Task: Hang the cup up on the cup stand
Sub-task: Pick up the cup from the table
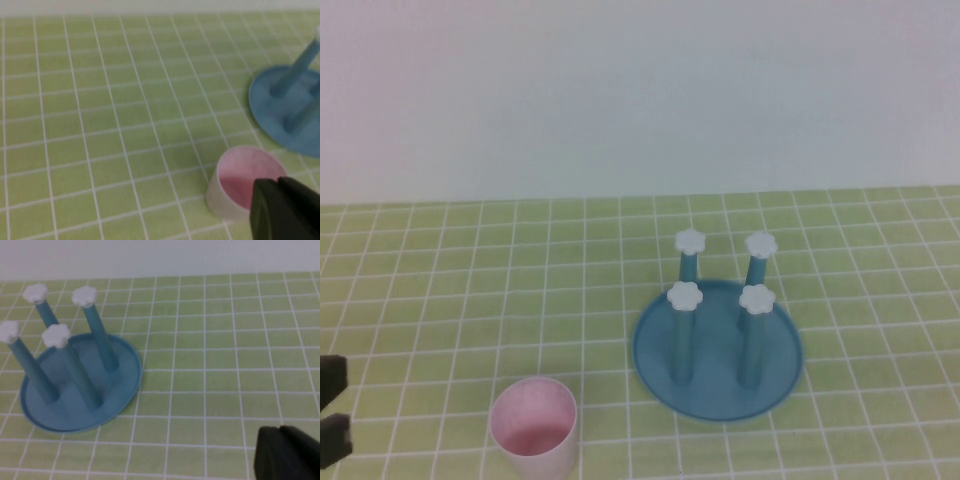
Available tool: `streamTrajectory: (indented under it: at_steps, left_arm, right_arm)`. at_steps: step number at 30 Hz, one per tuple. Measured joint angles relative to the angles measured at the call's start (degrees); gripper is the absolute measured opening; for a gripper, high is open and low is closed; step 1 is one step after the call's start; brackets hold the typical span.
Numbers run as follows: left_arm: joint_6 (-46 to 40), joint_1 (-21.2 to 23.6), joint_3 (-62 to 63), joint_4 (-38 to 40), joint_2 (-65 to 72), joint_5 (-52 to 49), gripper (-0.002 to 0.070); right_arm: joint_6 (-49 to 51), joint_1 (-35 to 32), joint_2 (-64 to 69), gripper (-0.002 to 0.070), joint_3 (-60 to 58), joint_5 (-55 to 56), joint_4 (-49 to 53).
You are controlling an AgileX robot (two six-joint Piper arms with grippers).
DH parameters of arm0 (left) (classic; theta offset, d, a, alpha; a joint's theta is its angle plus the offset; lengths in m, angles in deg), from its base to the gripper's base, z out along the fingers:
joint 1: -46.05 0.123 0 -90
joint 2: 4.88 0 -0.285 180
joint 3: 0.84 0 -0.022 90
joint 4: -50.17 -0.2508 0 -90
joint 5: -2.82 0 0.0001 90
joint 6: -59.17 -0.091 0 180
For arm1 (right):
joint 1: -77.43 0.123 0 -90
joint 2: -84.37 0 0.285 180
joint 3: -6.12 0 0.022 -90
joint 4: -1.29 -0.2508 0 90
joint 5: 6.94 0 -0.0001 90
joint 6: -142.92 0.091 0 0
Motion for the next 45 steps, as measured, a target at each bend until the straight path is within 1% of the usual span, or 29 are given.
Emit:
streamTrajectory:
  at_steps: [5, 10, 14, 17, 21, 23, 25, 26, 28, 30, 31, 32, 33, 36, 38, 39, 41, 45]
  left_arm:
    - [-4.25, 0.0, 8.4, 0.0, 12.96, -9.63, 0.0001]
    - [-6.41, 0.0, 13.81, 0.0, 26.68, -9.57, 0.0001]
    - [-9.26, -0.88, 15.79, 2.42, 34.4, -9.42, 0.0001]
    - [-9.39, -4.14, 15.94, 1.52, 39.03, -7.93, 0.0001]
    - [-7.2, -9.78, 15.94, -3.29, 42.7, -6.34, 0.0001]
    - [-6.78, -12.45, 15.94, -5.29, 43.6, -5.67, 0.0015]
    - [-6.78, -14.45, 15.94, -6.51, 44.16, -4.97, 0.0076]
    - [-6.78, -14.96, 15.94, -6.62, 44.62, -4.37, 0.0125]
    - [-6.78, -15.5, 15.94, -6.75, 45.08, -3.03, 0.026]
    - [-6.62, -15.38, 15.94, -6.96, 45.54, -2.64, 0.0377]
    - [-6.51, -15.38, 15.94, -7.62, 45.87, -2.76, 0.0421]
    - [-6.37, -15.38, 15.94, -8.19, 46.21, -2.87, 0.0441]
    - [-6.23, -15.38, 15.94, -9.14, 46.51, -3.01, 0.0445]
    - [-6.13, -15.38, 15.94, -10.19, 48.62, -2.89, 0.0412]
    - [-6.13, -15.38, 15.94, -10.57, 50.0, -2.51, 0.037]
    - [-6.13, -15.38, 15.94, -10.57, 50.63, -2.43, 0.0333]
    - [-5.67, -15.38, 15.94, -10.57, 51.67, -2.43, 0.0243]
    - [-3.55, -15.38, 15.94, -8.53, 53.36, -2.43, -0.0003]
  right_arm:
    - [-0.77, 0.0, 0.0, -0.0001, 0.0, 1.33, -0.77]
    - [-0.82, 0.0, 0.0, -0.0001, 0.0, 1.33, -0.86]
    - [-0.93, 0.0, 0.0, -0.0001, 0.0, 1.41, -0.86]
    - [-1.72, 0.0, 0.0, -0.0001, 0.0, 1.54, -0.86]
    - [-4.84, 0.0, 0.0, -0.0001, 0.0, 1.54, -0.86]
    - [-5.96, 0.0, 0.0, -0.0001, 0.0, 1.54, -0.86]
    - [-6.55, 0.0, 0.0, -0.0001, 0.0, 1.54, -0.86]
    - [-6.66, 0.0, 0.0, -0.0002, 0.0, 1.54, -0.86]
    - [-6.79, 0.0, 0.0, -0.0001, 0.0, 1.54, -0.86]
    - [-7.34, 0.0, 0.0, -0.0001, 0.0, 1.54, -0.86]
    - [-7.6, 0.0, 0.0, -0.0001, 0.0, 1.54, -0.86]
    - [-7.9, 0.0, 0.0, -0.0001, 0.0, 1.54, -0.86]
    - [-8.18, 0.0, 0.0, -0.0001, 0.0, 1.54, -0.86]
    - [-8.47, 0.0, 0.0, -0.0002, 0.0, 1.54, -0.86]
    - [-8.72, 0.0, 0.0, -0.0001, 0.0, 1.54, -0.86]
    - [-8.82, 0.0, 0.0, -0.0001, 0.0, 1.54, -0.86]
    - [-9.48, 0.0, 0.0, -0.0001, 0.0, 1.54, -0.86]
    - [-10.05, 0.0, 0.0, -0.0001, 0.0, 1.54, -0.86]
